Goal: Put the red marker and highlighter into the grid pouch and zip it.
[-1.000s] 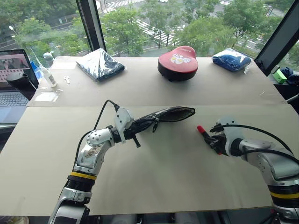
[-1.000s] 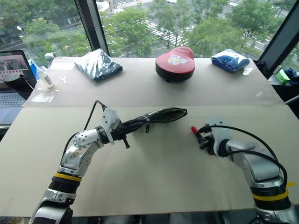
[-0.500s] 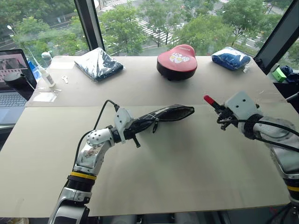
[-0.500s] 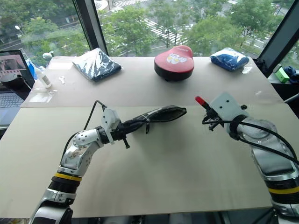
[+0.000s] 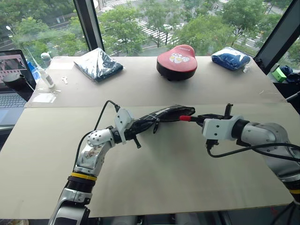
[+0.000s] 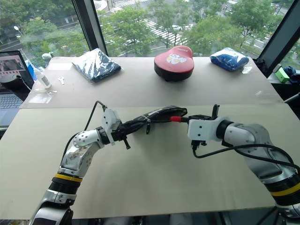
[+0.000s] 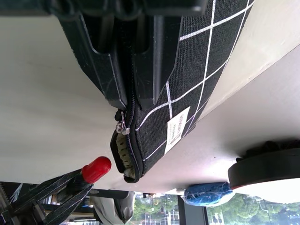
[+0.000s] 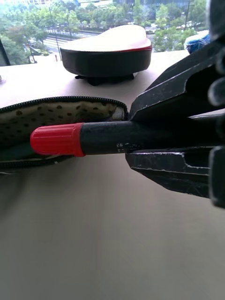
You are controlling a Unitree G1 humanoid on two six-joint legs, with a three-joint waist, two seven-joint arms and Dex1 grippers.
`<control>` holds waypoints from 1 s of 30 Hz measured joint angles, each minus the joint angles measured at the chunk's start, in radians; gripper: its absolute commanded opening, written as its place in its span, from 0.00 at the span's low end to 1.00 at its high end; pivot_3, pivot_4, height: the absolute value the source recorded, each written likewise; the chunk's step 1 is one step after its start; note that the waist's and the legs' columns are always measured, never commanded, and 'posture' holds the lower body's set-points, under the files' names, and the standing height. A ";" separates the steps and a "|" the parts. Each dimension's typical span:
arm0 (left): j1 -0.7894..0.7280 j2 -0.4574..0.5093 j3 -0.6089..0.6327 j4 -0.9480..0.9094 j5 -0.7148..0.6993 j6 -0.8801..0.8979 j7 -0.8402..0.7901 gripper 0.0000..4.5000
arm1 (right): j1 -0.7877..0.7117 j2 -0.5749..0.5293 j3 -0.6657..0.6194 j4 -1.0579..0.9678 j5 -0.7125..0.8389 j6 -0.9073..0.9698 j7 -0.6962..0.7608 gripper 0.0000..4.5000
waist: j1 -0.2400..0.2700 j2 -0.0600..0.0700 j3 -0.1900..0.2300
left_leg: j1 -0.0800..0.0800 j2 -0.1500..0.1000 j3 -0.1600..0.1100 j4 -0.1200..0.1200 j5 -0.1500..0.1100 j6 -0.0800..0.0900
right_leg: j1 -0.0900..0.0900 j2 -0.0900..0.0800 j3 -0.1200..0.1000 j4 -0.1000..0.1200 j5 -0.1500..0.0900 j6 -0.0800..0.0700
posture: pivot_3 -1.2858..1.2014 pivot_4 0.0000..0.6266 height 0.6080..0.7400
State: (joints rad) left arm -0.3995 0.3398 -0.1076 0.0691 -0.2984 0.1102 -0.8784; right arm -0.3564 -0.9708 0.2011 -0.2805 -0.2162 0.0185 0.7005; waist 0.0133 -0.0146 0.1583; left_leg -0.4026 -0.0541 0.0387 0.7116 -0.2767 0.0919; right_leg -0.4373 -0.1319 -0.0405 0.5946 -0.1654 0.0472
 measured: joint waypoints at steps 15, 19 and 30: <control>-0.003 0.001 -0.007 0.000 0.001 0.000 -0.010 0.00 | -0.236 0.201 0.186 0.239 -0.199 -0.272 0.032 0.11 | -0.003 0.000 0.000 | 0.000 -0.001 0.000 0.000 0.001 -0.001 | -0.001 0.000 0.000 0.000 0.000 0.000 | 0.52 0.24 1.00; -0.004 0.004 -0.006 0.001 0.001 0.000 -0.011 0.00 | -0.293 0.265 0.216 0.327 -0.244 -0.336 0.018 0.11 | -0.005 0.000 0.000 | 0.000 -0.001 0.000 0.000 0.001 -0.002 | -0.001 0.000 0.000 0.000 0.000 0.000 | 0.52 0.24 1.00; -0.002 0.006 -0.005 0.000 0.001 0.000 -0.005 0.00 | -0.319 0.355 0.204 0.405 -0.246 -0.360 0.010 0.60 | -0.005 0.000 0.000 | 0.000 -0.001 0.000 -0.001 0.001 -0.002 | -0.001 0.001 0.000 0.001 0.000 0.000 | 0.52 0.24 1.00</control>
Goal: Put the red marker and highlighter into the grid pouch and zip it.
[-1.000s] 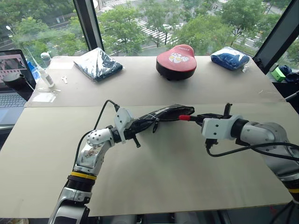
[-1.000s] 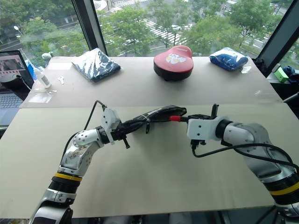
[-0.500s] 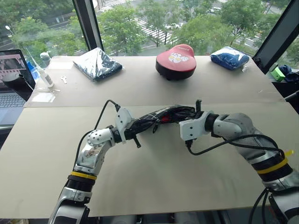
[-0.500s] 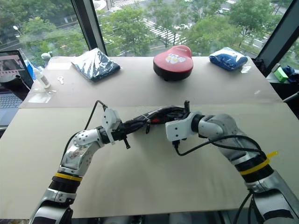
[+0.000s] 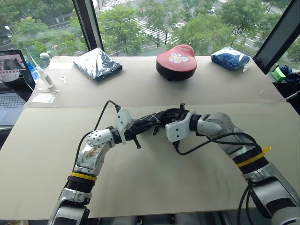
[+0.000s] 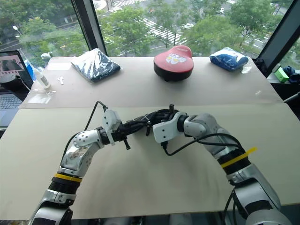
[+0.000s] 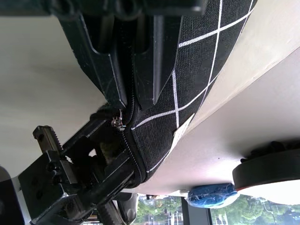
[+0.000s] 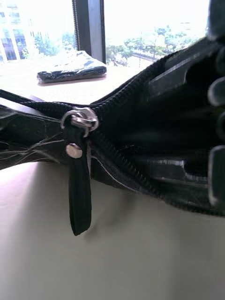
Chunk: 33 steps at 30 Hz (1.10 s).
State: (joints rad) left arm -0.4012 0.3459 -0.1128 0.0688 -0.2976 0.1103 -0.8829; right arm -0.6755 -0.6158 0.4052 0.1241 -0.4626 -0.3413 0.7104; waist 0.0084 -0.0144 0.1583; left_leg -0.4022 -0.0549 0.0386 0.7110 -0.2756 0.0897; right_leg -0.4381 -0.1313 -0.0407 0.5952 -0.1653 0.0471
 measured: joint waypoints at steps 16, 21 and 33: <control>-0.002 0.004 0.000 -0.002 0.002 0.000 0.006 0.00 | 0.371 -0.231 -0.545 -0.491 0.953 1.021 0.332 0.60 | 0.004 0.000 0.000 | -0.001 0.005 -0.002 0.000 -0.007 0.009 | 0.000 -0.003 0.001 -0.001 0.000 -0.001 | 0.52 0.24 1.00; -0.002 0.006 0.001 -0.001 0.003 -0.001 0.007 0.00 | 0.482 -0.170 -0.541 -0.570 1.060 1.199 0.230 0.60 | 0.004 0.000 0.000 | -0.001 0.004 -0.002 0.000 -0.007 0.008 | -0.001 -0.005 0.001 0.000 0.001 -0.001 | 0.52 0.24 1.00; -0.008 0.011 0.001 -0.002 0.003 0.001 0.007 0.00 | 0.238 0.184 -0.218 -0.389 0.860 1.217 -0.097 0.60 | 0.004 0.000 0.000 | -0.002 0.000 -0.002 0.000 -0.001 0.000 | -0.002 -0.001 0.000 0.000 0.001 -0.001 | 0.52 0.24 1.00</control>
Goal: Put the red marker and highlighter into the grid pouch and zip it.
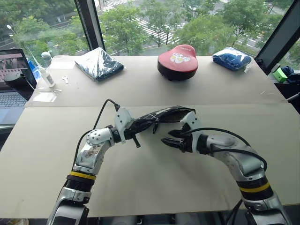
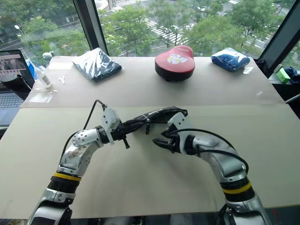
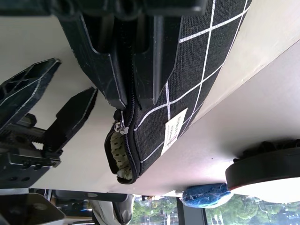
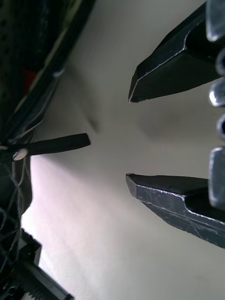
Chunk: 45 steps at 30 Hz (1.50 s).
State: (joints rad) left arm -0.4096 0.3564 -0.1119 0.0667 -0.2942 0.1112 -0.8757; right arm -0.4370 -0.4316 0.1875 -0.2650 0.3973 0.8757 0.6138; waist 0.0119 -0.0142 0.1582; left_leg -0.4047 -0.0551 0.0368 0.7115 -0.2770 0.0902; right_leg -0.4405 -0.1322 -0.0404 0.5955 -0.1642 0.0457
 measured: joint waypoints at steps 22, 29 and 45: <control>0.018 0.000 0.001 -0.011 0.000 0.000 0.011 0.00 | -0.111 0.116 0.053 0.176 -0.101 -0.103 -0.016 0.07 | -0.006 0.000 0.000 | 0.001 0.000 0.000 0.000 0.001 -0.001 | 0.000 0.002 -0.001 0.001 0.000 0.000 | 0.52 0.24 1.00; 0.013 -0.007 0.001 0.000 0.000 -0.003 0.009 0.00 | -0.111 0.098 0.018 0.174 -0.099 -0.104 0.005 0.01 | -0.007 0.000 0.000 | 0.001 0.000 0.000 -0.001 0.001 -0.001 | 0.000 0.002 -0.001 0.001 0.000 0.000 | 0.52 0.24 1.00; -0.008 -0.027 -0.021 0.034 0.016 -0.026 -0.009 0.00 | 0.036 -0.269 -0.184 0.111 -0.061 -0.120 0.151 0.01 | 0.000 0.000 0.000 | 0.001 0.001 0.000 0.000 0.000 0.000 | 0.001 0.002 0.000 0.000 0.000 0.000 | 0.52 0.24 1.00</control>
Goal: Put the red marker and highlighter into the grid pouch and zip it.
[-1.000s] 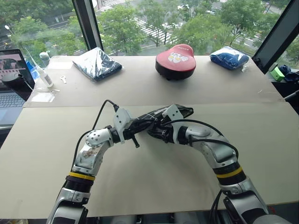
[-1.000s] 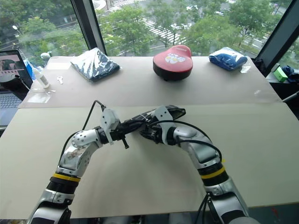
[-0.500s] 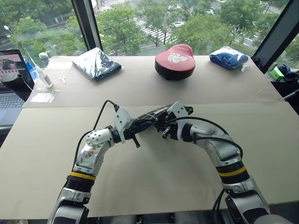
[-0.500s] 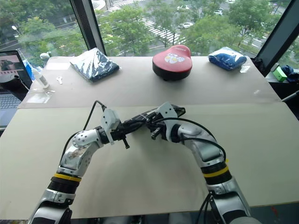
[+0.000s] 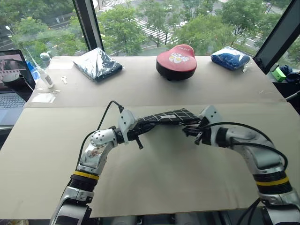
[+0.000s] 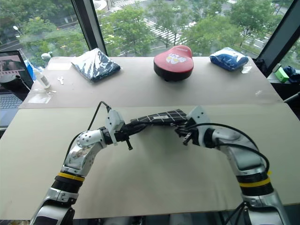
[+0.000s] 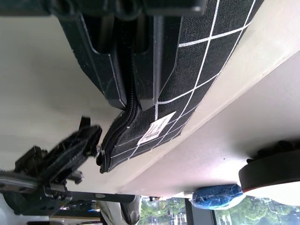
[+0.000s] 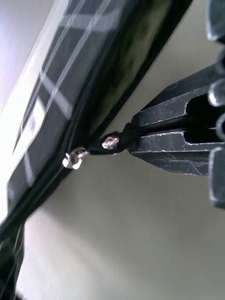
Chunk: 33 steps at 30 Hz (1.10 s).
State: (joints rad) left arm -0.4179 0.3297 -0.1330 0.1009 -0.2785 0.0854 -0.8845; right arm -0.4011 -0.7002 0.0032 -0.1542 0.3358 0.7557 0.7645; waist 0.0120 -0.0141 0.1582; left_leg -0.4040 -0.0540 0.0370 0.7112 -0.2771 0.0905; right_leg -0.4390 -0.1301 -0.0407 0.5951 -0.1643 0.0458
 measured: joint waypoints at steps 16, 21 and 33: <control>-0.001 0.001 -0.001 0.000 0.000 -0.015 -0.008 0.00 | -0.042 -0.019 -0.021 0.184 -0.041 -0.079 -0.015 0.01 | 0.001 0.000 0.000 | 0.000 0.000 0.000 0.000 0.000 0.000 | 0.000 -0.001 0.000 0.000 0.000 0.000 | 0.52 0.24 1.00; -0.001 0.006 0.003 0.000 -0.001 -0.015 -0.010 0.00 | -0.023 -0.004 -0.066 0.167 0.002 -0.070 -0.008 0.26 | 0.002 0.000 0.000 | -0.001 0.000 0.000 0.000 0.000 0.000 | 0.000 -0.001 0.000 0.000 0.000 0.000 | 0.52 0.24 1.00; -0.005 -0.003 0.005 0.002 0.000 -0.027 -0.035 0.00 | 0.099 -0.096 -0.135 -0.044 0.160 0.084 0.091 0.61 | 0.010 0.000 0.000 | -0.001 0.000 0.000 0.001 -0.001 0.002 | 0.000 -0.002 0.001 -0.001 0.000 0.000 | 0.52 0.24 1.00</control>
State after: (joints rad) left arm -0.4230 0.3268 -0.1276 0.1030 -0.2788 0.0587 -0.9192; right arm -0.3024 -0.7961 -0.1319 -0.1986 0.4955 0.8397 0.8551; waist 0.0221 -0.0141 0.1582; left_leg -0.4053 -0.0539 0.0368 0.7120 -0.2782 0.0925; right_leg -0.4392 -0.1324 -0.0400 0.5945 -0.1642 0.0458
